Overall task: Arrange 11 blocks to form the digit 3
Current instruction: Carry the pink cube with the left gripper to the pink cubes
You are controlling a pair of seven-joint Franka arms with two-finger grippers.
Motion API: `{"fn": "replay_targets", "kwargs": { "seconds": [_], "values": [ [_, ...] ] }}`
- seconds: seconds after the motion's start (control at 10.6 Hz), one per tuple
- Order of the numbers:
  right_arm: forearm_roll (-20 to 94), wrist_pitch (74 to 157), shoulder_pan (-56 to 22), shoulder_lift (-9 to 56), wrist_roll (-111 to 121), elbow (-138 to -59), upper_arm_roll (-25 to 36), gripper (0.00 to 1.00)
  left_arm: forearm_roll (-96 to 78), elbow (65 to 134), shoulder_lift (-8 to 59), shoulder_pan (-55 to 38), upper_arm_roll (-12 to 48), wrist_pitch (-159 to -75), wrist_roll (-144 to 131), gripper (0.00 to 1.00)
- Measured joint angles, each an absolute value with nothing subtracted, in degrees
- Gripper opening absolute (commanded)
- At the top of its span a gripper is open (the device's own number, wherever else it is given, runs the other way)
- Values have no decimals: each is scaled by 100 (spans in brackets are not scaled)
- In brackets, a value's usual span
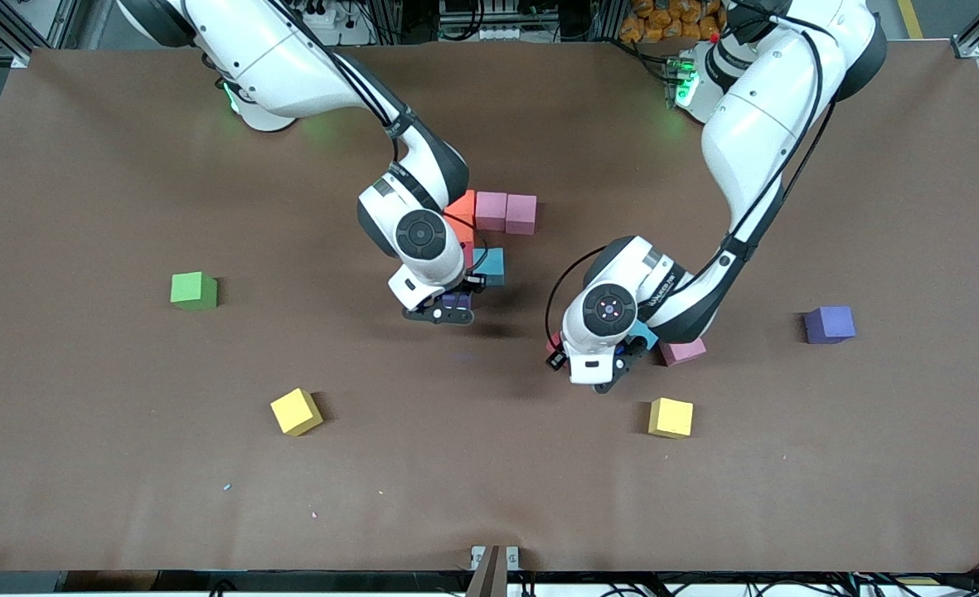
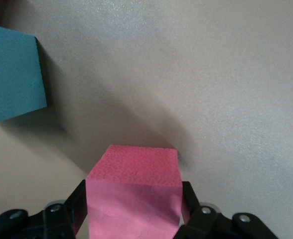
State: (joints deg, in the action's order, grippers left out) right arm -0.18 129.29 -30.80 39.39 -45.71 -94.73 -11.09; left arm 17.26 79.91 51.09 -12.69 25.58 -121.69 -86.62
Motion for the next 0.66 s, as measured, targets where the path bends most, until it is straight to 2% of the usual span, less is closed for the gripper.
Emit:
{"fn": "replay_targets", "kwargs": {
  "seconds": [0.28,0.47,0.66],
  "values": [
    [-18,12933,-3080,3950,-4568,-9468,-1109,0,1726,7969,5112,-1267,2558,-12176,-8662,51],
    [-18,12937,-3086,3961,-4561,-9463,-1130,0,1670,7935,5112,-1260,2558,-12178,-8662,27],
    [-18,12943,-3104,3967,-4560,-9438,-1200,0,1646,7890,5109,-1257,2558,-12178,-8662,16]
  ]
}}
